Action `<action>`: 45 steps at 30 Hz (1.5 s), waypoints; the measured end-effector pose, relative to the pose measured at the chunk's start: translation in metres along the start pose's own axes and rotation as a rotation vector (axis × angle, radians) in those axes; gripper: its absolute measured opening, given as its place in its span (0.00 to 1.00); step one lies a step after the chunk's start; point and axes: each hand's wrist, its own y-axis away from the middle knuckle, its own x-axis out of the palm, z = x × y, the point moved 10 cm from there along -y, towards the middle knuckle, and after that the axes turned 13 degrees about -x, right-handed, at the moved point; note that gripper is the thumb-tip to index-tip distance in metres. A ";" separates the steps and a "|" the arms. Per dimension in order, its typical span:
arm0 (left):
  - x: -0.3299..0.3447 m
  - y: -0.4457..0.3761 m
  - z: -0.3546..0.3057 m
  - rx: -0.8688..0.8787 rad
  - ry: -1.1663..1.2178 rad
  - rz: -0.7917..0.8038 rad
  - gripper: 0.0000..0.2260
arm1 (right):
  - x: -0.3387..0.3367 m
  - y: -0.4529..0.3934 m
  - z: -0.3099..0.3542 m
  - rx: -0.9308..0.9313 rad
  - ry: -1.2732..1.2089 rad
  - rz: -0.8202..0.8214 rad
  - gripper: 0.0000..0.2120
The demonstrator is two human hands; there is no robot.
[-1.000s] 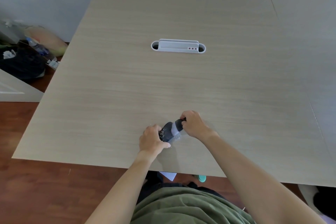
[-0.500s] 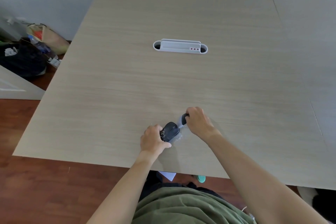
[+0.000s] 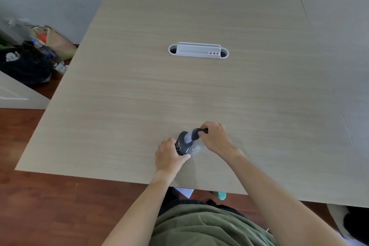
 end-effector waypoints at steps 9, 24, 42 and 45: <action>0.003 -0.001 -0.023 0.292 -0.265 0.112 0.43 | -0.002 0.014 -0.017 0.036 0.071 -0.031 0.09; 0.012 -0.010 -0.051 0.657 -0.663 0.216 0.38 | 0.000 0.024 -0.002 0.032 0.044 -0.045 0.05; 0.010 -0.019 -0.058 0.640 -0.759 0.202 0.36 | 0.024 0.039 0.000 -0.005 0.009 0.064 0.05; 0.007 -0.018 -0.060 0.627 -0.757 0.185 0.35 | 0.006 0.040 -0.005 0.042 0.104 -0.017 0.07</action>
